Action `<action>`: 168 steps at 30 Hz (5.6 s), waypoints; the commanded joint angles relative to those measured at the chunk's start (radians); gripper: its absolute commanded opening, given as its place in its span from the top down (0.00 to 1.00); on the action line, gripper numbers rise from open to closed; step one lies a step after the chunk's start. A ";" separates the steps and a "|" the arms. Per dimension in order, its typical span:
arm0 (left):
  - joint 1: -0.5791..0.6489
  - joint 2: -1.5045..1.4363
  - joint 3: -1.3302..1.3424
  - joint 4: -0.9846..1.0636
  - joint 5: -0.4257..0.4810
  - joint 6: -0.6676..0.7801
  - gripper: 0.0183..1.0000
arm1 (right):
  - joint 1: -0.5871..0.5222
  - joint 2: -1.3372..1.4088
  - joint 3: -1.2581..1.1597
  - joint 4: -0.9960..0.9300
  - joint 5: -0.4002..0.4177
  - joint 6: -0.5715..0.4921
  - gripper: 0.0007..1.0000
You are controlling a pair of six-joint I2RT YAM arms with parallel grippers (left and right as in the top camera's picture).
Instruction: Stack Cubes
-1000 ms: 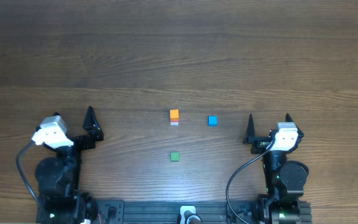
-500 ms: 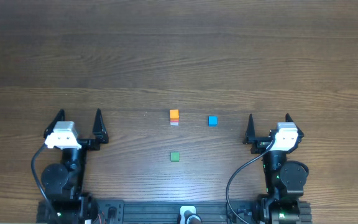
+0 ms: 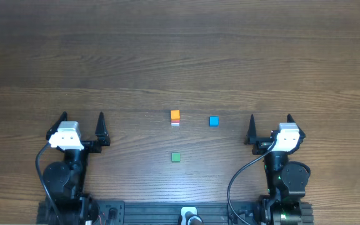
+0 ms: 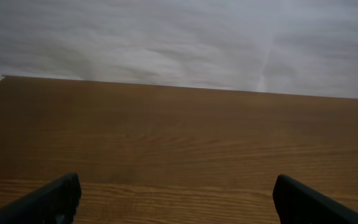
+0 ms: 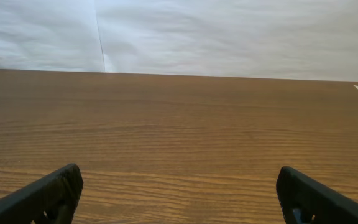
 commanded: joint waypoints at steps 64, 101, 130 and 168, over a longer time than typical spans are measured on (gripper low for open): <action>0.005 -0.011 -0.006 -0.002 0.013 0.015 0.00 | 0.800 1.314 1.062 -0.900 0.039 0.718 0.01; 0.005 -0.011 -0.006 -0.002 0.013 0.015 0.00 | 1.094 1.607 0.949 -0.727 0.040 1.066 0.01; 0.005 -0.011 -0.006 -0.002 0.013 0.015 0.00 | 1.086 1.680 0.896 -0.604 0.121 1.066 0.11; 0.005 -0.011 -0.006 -0.002 0.013 0.015 0.00 | 1.088 1.685 0.896 -0.589 0.164 1.073 0.76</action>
